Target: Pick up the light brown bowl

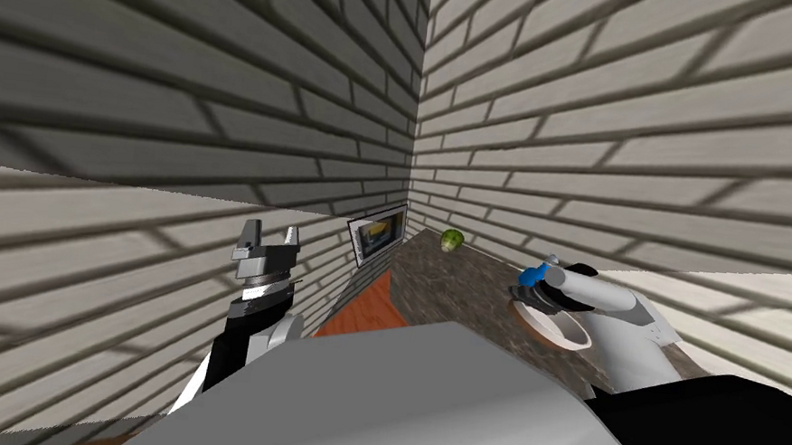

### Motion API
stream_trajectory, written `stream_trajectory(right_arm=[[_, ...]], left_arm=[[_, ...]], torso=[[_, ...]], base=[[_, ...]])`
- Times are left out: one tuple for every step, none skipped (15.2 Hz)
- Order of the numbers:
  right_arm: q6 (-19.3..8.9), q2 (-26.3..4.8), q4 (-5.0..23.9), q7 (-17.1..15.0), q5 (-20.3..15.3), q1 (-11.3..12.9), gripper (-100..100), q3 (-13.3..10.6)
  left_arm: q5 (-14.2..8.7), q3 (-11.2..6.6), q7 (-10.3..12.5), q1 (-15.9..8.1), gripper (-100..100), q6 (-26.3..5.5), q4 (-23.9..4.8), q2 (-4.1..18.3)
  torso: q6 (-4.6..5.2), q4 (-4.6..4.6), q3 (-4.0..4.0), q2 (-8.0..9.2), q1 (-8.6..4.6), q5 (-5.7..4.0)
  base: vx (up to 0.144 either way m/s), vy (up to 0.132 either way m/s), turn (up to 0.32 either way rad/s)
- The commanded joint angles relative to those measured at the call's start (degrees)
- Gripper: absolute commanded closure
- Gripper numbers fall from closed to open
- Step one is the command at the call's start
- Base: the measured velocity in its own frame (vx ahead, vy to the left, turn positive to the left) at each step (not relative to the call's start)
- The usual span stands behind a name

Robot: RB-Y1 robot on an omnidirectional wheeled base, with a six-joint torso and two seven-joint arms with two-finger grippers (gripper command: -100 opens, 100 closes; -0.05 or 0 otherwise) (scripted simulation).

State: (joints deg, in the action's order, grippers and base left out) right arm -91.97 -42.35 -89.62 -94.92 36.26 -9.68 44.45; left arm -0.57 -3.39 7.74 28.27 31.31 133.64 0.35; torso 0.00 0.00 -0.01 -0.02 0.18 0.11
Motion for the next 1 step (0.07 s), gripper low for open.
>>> stream_trajectory(right_arm=[[0.0,0.0,0.0,0.0,0.0,0.0,100,0.0]], left_arm=[[0.0,0.0,0.0,0.0,0,0.0,0.0,0.0]], torso=[[0.0,0.0,0.0,0.0,0.0,0.0]], base=[[0.019,0.009,-0.028]])
